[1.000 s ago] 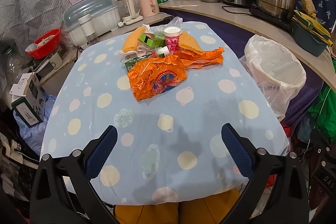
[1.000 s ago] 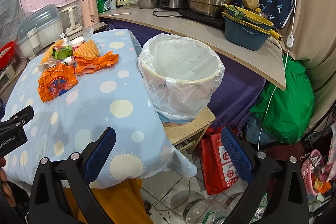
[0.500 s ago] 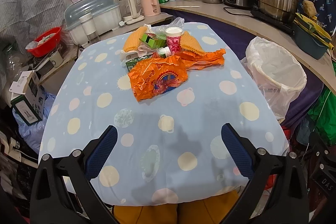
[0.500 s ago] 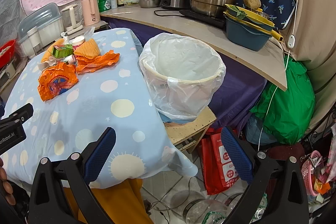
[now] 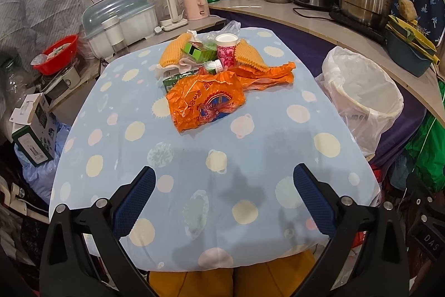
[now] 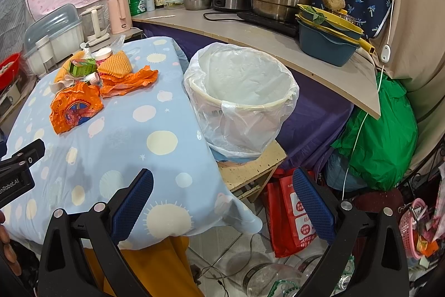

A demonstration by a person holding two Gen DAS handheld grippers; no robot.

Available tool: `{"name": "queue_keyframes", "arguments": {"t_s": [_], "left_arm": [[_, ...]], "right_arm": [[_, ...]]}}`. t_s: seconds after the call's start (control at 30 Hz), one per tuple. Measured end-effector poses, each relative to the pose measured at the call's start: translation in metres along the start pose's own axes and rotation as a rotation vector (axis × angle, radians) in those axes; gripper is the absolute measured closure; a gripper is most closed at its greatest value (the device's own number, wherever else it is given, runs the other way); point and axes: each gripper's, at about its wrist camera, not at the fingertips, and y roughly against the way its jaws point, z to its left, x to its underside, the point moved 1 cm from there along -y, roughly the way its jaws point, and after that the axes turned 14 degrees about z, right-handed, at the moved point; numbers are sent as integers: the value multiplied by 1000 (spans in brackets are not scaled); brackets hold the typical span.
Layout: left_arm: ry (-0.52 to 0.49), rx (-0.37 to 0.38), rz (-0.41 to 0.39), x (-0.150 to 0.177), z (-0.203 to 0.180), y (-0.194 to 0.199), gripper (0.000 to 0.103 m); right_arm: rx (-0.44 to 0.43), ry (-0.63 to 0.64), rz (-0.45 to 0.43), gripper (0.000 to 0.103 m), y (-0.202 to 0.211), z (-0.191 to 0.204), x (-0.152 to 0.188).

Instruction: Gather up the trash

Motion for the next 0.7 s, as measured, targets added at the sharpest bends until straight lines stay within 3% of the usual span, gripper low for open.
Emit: {"name": "queue_keyframes", "arguments": {"t_s": [0.7], "left_arm": [[33, 11, 51, -8, 14, -18, 8]], "right_arm": [[6, 9, 24, 7, -16, 12, -5]]}}
